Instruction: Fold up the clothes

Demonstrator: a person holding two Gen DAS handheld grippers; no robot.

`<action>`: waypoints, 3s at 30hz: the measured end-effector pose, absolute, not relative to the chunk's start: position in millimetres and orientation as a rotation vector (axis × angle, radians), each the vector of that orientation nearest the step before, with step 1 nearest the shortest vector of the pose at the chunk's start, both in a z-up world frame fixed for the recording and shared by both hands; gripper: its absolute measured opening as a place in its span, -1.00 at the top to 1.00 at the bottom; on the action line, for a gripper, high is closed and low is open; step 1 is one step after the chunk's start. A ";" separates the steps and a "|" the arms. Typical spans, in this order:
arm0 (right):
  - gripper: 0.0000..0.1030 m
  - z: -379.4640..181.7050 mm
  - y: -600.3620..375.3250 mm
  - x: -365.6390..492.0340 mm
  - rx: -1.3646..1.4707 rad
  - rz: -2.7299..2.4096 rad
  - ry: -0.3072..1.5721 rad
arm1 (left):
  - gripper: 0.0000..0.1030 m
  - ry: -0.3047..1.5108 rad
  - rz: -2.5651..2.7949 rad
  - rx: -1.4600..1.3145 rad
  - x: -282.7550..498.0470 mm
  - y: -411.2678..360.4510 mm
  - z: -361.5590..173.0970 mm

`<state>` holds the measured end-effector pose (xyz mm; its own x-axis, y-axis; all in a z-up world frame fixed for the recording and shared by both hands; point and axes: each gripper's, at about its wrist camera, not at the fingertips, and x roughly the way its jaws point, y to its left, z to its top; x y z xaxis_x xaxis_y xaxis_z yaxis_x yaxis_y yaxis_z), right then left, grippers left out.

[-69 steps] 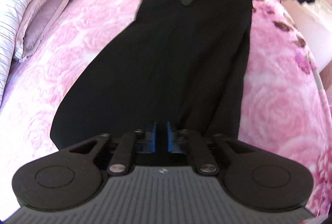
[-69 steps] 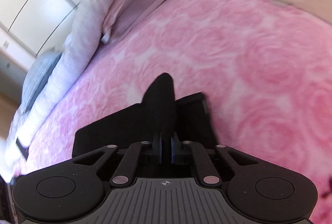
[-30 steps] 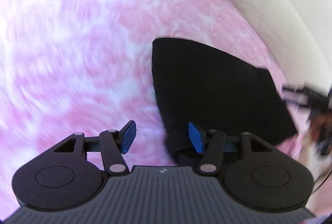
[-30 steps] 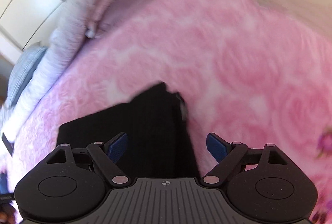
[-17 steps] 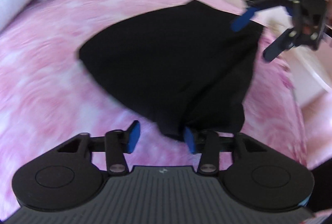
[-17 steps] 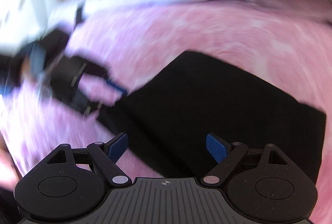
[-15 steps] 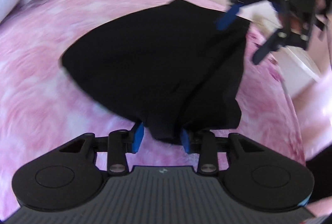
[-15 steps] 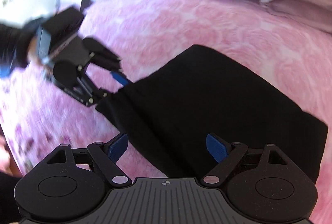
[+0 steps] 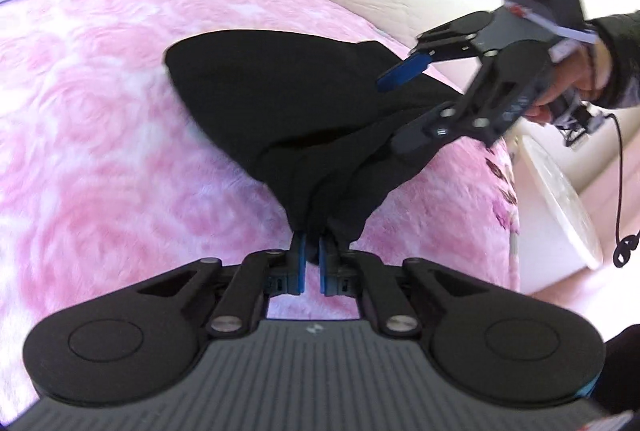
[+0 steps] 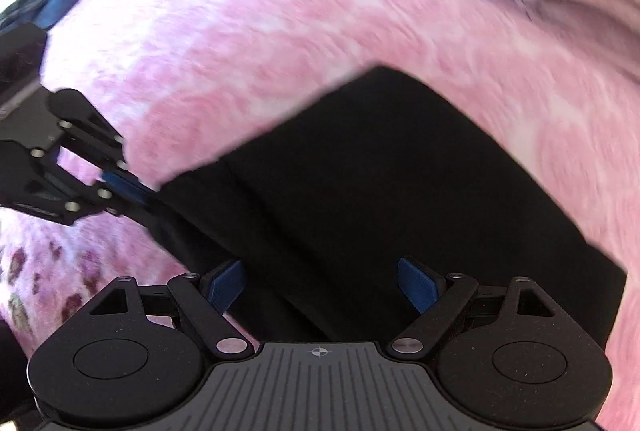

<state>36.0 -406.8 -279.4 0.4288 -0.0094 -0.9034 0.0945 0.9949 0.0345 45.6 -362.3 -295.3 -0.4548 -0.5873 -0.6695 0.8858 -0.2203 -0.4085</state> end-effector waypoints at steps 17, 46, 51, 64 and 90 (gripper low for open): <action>-0.35 -286.5 -323.6 44.9 -0.420 0.186 1.121 | 0.34 0.812 -1.811 0.569 20.9 -353.9 -283.7; -0.19 -321.3 -336.4 -23.3 -0.571 -0.158 1.203 | 0.75 0.617 -1.474 0.695 -34.6 -369.0 -279.8; -0.19 -331.9 -363.0 -44.5 -0.528 -0.293 1.274 | 1.00 0.665 -1.442 0.759 -30.1 -330.5 -276.5; -0.19 -337.4 -353.2 -55.0 -0.658 -0.226 1.271 | 0.12 0.382 -1.618 0.938 -34.5 -356.7 -273.5; -0.63 -239.0 -423.1 -92.5 0.103 -0.665 1.152 | 0.16 1.034 -1.397 0.396 67.7 -338.6 -244.4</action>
